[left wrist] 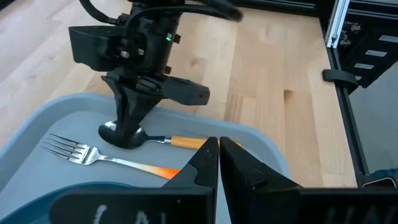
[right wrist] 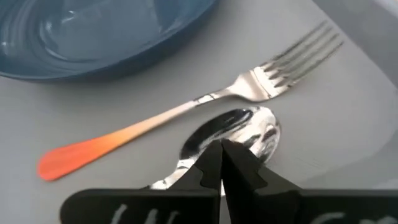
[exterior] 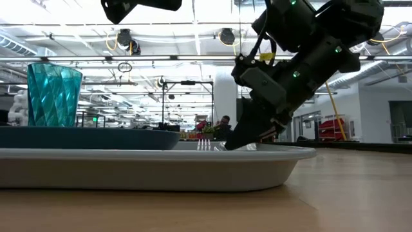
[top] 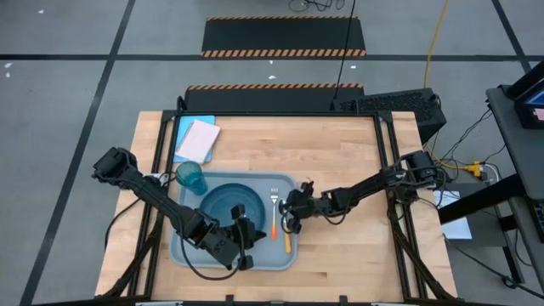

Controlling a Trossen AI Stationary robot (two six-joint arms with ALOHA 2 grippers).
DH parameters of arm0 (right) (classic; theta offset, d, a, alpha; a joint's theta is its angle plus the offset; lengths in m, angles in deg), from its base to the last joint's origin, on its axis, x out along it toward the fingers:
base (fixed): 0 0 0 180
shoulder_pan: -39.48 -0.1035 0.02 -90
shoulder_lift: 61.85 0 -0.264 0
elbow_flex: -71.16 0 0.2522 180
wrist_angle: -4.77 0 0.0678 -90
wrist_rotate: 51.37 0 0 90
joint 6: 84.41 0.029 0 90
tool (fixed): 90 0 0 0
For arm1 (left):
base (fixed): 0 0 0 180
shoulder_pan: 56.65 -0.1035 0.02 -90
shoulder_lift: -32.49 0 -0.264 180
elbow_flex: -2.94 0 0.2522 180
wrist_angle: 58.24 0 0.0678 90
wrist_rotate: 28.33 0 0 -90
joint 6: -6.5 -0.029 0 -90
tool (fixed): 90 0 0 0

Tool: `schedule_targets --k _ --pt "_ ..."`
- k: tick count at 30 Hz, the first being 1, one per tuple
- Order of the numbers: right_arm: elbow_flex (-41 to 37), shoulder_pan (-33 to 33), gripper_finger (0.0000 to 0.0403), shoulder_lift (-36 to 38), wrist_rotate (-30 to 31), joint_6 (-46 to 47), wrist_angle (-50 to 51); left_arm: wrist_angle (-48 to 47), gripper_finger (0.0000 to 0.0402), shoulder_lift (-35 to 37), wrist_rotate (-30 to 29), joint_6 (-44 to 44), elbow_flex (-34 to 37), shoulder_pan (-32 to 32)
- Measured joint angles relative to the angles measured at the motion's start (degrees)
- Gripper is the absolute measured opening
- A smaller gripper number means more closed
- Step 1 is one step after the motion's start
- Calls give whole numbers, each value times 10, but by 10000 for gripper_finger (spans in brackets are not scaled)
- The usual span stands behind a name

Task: Pick and place plate/cup/fork/spoon on tray
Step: Adjust the yellow spoon on the gray tray

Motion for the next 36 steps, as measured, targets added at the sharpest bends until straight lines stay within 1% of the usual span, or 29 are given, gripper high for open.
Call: schedule_targets --k 12,19,27,36 --pt "-8 4 0 0 -1 17 -28 40 19 0 0 -15 0 0" --pt "-8 4 0 -11 0 35 -29 40 19 0 1 -21 0 0" --pt "-7 5 0 -17 3 36 -32 39 19 0 2 -28 0 -1" --pt "-7 24 0 -16 4 28 -16 39 19 0 3 -30 0 -1"
